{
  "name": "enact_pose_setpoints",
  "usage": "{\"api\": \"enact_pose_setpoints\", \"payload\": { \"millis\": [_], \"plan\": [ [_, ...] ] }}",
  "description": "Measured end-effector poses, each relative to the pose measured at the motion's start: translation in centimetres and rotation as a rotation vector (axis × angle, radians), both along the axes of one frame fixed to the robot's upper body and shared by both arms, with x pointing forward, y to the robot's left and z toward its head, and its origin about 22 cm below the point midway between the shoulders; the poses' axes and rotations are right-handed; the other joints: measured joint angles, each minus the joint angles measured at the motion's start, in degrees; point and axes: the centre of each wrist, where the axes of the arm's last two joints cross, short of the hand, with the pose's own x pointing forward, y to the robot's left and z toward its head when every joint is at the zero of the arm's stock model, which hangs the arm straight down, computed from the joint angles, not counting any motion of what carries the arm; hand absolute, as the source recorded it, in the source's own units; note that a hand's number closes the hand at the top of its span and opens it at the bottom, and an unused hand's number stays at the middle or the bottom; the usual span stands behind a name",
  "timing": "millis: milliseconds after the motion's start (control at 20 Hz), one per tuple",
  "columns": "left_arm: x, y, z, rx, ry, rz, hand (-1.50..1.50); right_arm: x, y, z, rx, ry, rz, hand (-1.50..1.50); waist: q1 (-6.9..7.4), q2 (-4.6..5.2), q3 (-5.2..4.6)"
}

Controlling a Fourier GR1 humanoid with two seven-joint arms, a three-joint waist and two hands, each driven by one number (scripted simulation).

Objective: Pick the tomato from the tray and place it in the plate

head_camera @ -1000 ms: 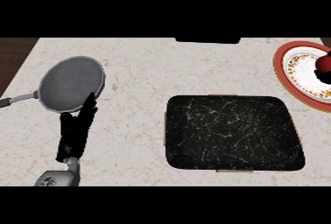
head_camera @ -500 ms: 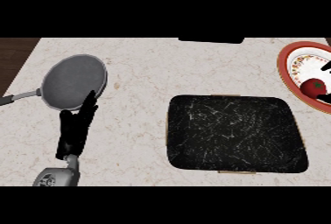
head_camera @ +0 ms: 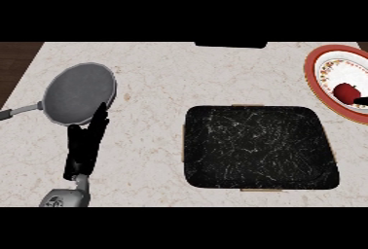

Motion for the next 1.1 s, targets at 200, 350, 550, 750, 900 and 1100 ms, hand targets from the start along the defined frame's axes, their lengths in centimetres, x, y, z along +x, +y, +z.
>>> {"api": "enact_pose_setpoints", "payload": {
  "millis": [200, 350, 550, 750, 900, 1100],
  "plan": [
    [0.0, 0.2, -0.1, -0.001, 0.001, 0.001, 0.00, -0.8, -1.1, 0.3, 0.213, -0.114, -0.023, -1.50, -0.16, 0.11, -0.01],
    [0.0, 0.7, -0.1, 0.007, -0.007, 0.002, 0.00, -1.9, -2.3, 0.1, 0.318, -0.144, -0.024, -1.50, 0.01, 0.23, -0.02],
    [0.0, 0.4, -0.2, 0.006, -0.004, -0.002, 0.00, -3.4, -3.4, -1.0, 0.391, -0.157, 0.004, -1.50, 0.08, 0.23, -0.01],
    [0.0, 0.3, -0.7, -0.004, -0.006, -0.004, 0.00, -4.2, -4.0, -1.4, 0.423, -0.173, 0.027, -1.50, 0.18, 0.30, -0.02],
    [0.1, 0.0, -0.5, 0.001, -0.008, -0.006, 0.00, -4.3, -3.9, -1.9, 0.423, -0.185, 0.027, -1.50, 0.42, 0.29, 0.02],
    [0.2, 0.0, -0.4, -0.004, -0.001, -0.009, 0.00, -4.4, -3.8, -2.3, 0.417, -0.191, 0.024, -1.50, 0.58, 0.28, 0.01]
  ]
}}
